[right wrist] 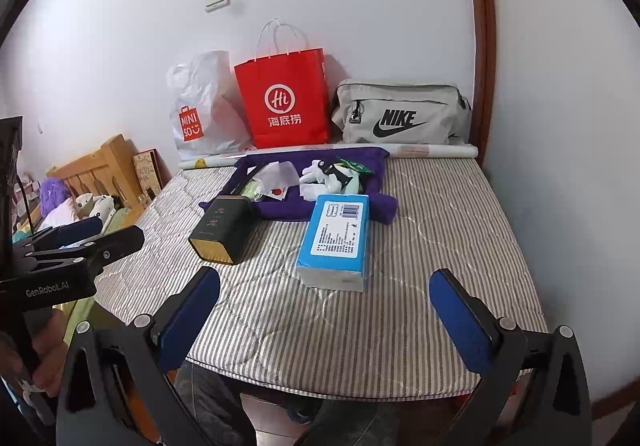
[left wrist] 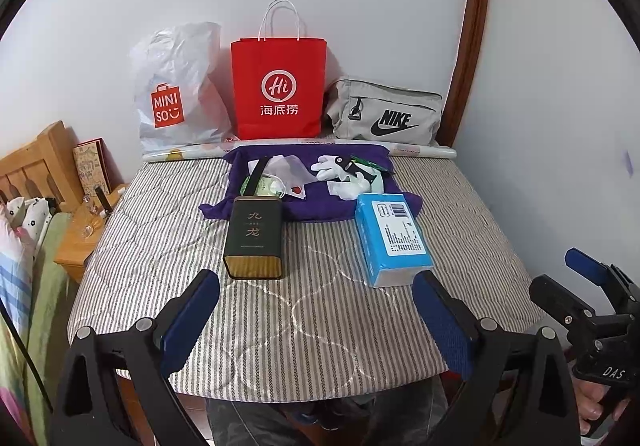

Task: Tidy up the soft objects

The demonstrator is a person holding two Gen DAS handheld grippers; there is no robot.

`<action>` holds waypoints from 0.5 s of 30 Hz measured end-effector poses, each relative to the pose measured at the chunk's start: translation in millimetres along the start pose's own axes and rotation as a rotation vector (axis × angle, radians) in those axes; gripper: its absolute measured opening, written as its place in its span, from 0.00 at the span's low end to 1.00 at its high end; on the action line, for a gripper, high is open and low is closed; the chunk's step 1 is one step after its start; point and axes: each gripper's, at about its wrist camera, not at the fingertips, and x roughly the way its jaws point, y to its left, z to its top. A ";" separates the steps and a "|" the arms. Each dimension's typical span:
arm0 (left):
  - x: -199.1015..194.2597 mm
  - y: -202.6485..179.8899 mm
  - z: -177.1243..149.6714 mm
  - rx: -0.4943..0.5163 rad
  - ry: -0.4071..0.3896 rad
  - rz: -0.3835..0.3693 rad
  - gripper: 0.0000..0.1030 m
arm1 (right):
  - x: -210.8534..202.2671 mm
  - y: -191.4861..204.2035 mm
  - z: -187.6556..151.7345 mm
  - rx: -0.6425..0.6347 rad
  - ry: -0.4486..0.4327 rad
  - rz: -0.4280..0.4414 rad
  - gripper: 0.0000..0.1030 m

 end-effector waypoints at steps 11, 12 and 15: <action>-2.9 -1.0 -1.8 0.002 -0.006 -0.008 0.95 | -5.5 3.0 0.5 -0.006 -0.011 0.002 1.00; -2.7 -1.0 -1.7 0.001 -0.005 -0.008 0.95 | -5.7 3.1 0.7 -0.005 -0.011 0.003 1.00; -2.8 -0.6 -1.7 0.000 -0.003 -0.005 0.95 | -6.2 3.1 1.1 -0.004 -0.010 0.003 1.00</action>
